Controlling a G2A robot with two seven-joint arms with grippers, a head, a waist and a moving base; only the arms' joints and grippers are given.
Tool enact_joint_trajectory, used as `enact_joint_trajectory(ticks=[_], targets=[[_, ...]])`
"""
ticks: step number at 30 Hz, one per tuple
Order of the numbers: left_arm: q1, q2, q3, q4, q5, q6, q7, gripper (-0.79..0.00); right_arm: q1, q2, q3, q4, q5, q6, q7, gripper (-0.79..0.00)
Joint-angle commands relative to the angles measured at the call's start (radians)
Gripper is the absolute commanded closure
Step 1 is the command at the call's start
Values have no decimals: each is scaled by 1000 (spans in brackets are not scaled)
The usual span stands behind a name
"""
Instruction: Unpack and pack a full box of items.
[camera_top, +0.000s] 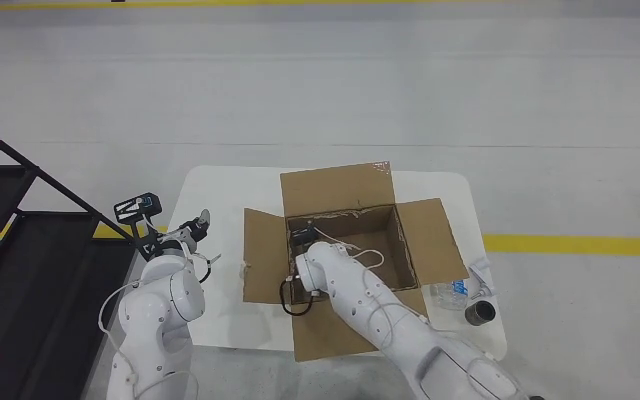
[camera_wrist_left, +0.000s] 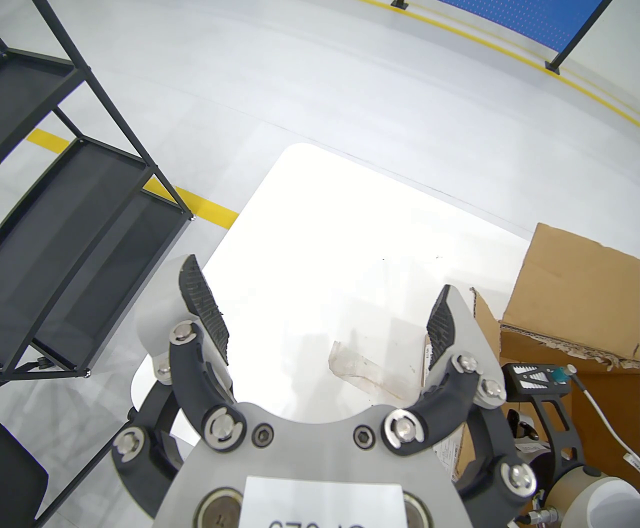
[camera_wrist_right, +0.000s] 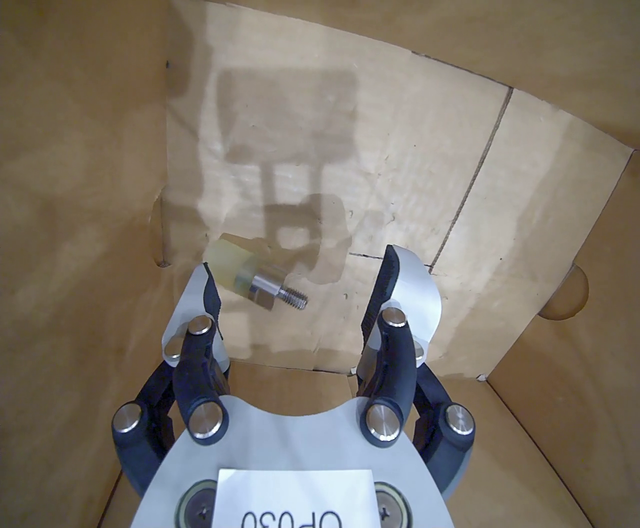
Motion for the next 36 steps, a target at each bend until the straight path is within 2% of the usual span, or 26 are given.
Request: enact_joint_trajectory(ticks=[1,7,12,16,20,33,36], targets=[[0,0,0,0,0,0,0,-785,7,-7,-2,13,5,-3,-5,-628],[0,0,0,0,0,0,0,-785,19,-26,-6,50,17,-14,-21,-631],[0,0,0,0,0,0,0,-785,31,-41,-7,93,26,-30,-27,-582],[0,0,0,0,0,0,0,-785,40,-53,-10,123,30,-34,-33,-471],[0,0,0,0,0,0,0,-785,49,-64,-11,152,33,-39,-38,-397],[0,0,0,0,0,0,0,-785,72,-93,-6,242,51,-67,-61,-376],[0,0,0,0,0,0,0,-785,77,-99,-5,258,54,-73,-66,-277]])
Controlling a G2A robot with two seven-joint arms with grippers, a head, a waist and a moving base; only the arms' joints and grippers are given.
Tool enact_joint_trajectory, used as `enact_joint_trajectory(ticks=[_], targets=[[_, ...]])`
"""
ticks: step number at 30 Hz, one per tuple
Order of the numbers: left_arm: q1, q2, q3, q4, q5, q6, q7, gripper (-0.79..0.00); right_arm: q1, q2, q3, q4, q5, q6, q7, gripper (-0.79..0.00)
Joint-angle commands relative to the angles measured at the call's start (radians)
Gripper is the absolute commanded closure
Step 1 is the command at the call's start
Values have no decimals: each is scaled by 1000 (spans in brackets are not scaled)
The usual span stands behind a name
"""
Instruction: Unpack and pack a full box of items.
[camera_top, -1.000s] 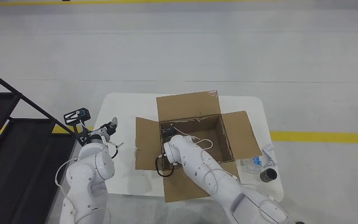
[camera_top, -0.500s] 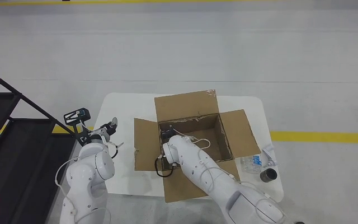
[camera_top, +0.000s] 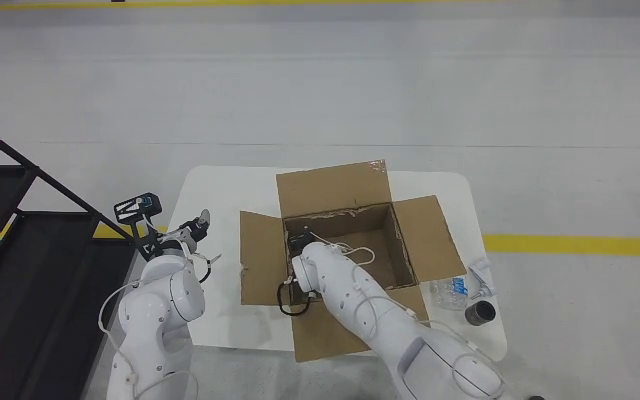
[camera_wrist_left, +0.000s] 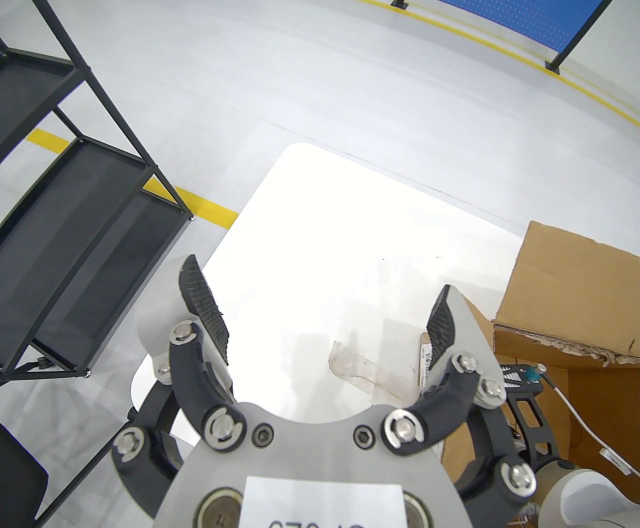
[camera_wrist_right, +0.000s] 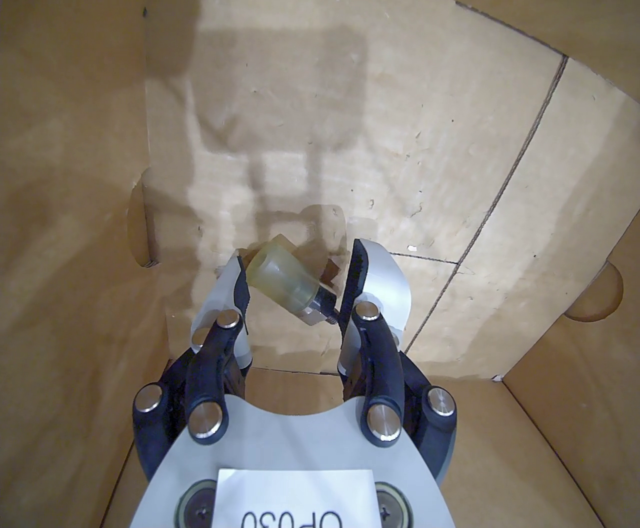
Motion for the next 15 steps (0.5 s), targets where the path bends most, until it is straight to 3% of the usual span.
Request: enact_joint_trajectory(ticks=[1,3,5,15], targets=[[0,0,0,0,0,0,0,-785,3,-4,0,10,1,-2,-3,-200],[0,0,0,0,0,0,0,-785,6,-7,1,18,3,-7,-4,-52],[0,0,0,0,0,0,0,-785,9,-11,1,22,3,-8,-6,0],[0,0,0,0,0,0,0,-785,18,-11,30,0,26,-1,-41,0]])
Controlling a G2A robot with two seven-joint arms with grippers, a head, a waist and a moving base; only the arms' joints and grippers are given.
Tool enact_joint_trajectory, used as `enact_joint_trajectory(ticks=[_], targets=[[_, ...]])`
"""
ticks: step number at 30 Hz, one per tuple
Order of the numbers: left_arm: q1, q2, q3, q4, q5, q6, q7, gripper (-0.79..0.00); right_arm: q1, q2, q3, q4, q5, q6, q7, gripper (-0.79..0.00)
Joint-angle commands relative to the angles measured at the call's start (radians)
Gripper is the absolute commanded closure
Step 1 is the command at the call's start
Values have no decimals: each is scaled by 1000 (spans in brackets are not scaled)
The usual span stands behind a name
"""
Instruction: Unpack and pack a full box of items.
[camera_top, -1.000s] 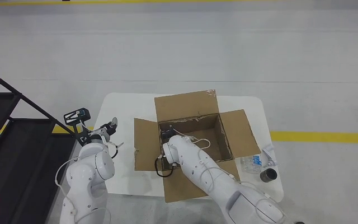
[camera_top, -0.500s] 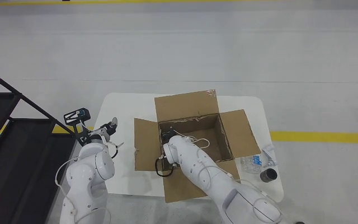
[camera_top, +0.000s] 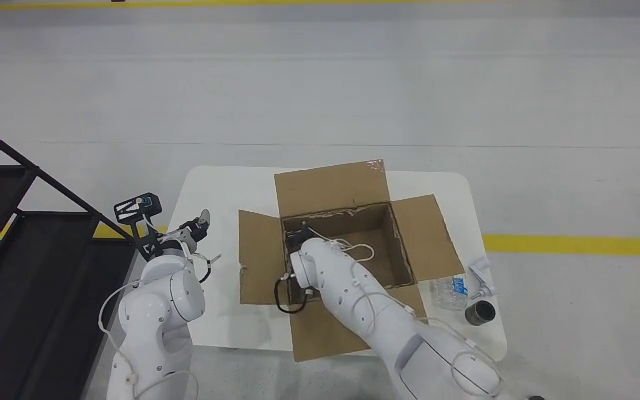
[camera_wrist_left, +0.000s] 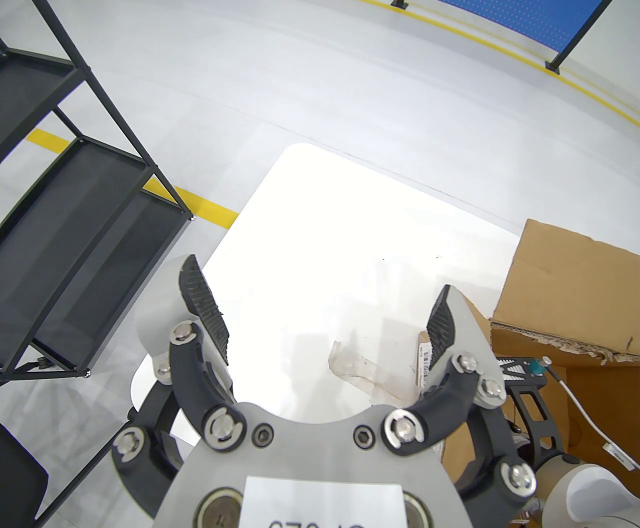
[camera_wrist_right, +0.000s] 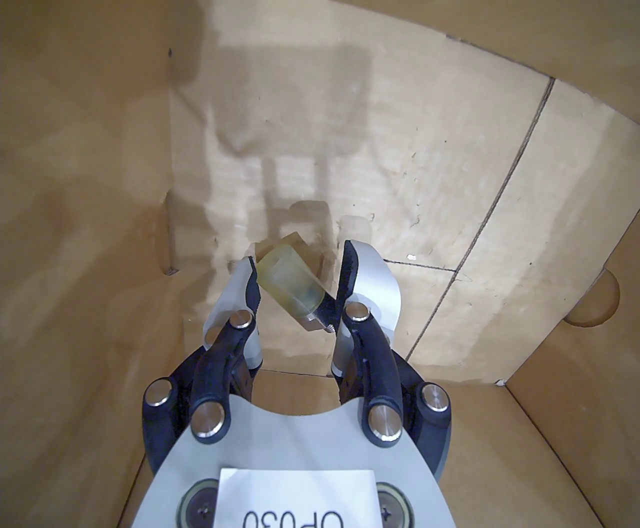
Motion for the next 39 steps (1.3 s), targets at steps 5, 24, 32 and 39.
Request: enact_joint_trajectory(ticks=[5,24,32,39], targets=[[0,0,0,0,0,0,0,-785,-18,18,36,-54,22,5,-25,0],[0,0,0,0,0,0,0,-785,-509,267,380,-1106,-362,30,269,0],[0,0,0,0,0,0,0,-785,-719,308,490,-1439,-458,-46,358,0],[0,0,0,0,0,0,0,-785,-719,308,490,-1439,-458,-46,358,0]])
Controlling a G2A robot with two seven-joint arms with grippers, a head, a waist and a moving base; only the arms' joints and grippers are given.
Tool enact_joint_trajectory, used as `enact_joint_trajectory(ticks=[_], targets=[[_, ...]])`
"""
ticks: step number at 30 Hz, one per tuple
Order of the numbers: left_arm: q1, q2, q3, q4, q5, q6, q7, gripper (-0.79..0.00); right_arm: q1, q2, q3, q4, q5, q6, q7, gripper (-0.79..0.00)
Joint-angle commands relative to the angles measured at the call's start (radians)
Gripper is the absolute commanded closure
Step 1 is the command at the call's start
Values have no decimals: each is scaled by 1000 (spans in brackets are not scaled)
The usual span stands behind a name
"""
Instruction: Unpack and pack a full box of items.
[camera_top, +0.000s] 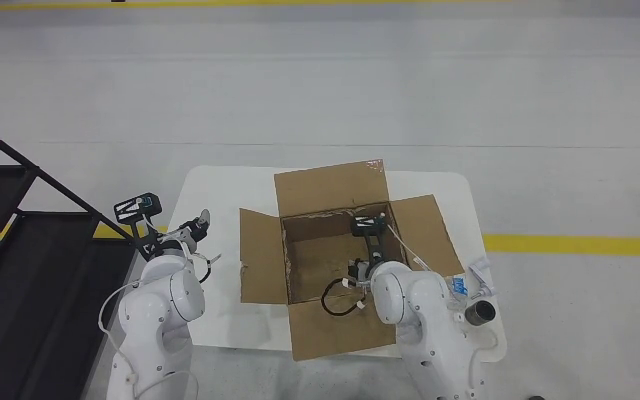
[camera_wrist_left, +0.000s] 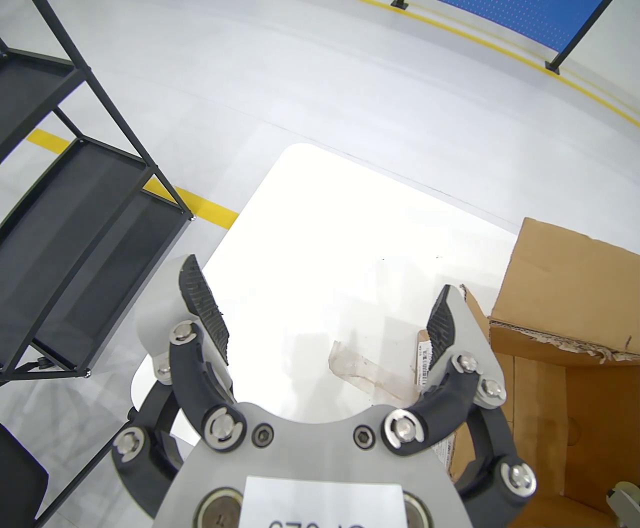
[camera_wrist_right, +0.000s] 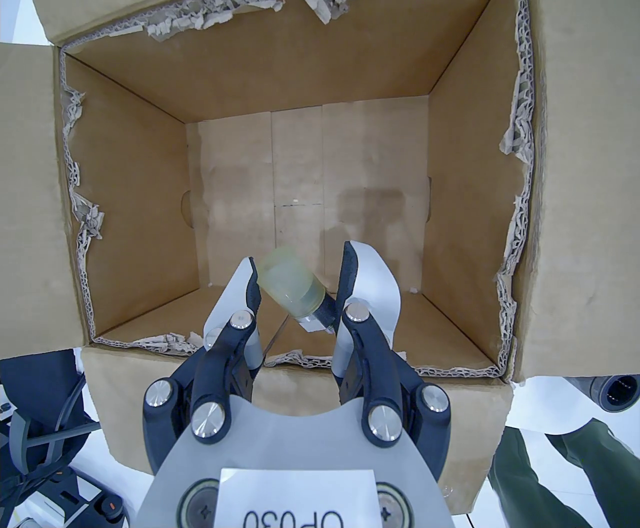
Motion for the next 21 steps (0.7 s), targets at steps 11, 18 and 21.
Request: enact_joint_trajectory(ticks=[11,18,21], targets=[[0,0,0,0,0,0,0,-785,-22,8,66,-50,34,-17,-47,0],[0,0,0,0,0,0,0,-785,-117,29,253,-266,158,-66,-20,0],[0,0,0,0,0,0,0,-785,-186,40,357,-371,215,-92,-4,0]])
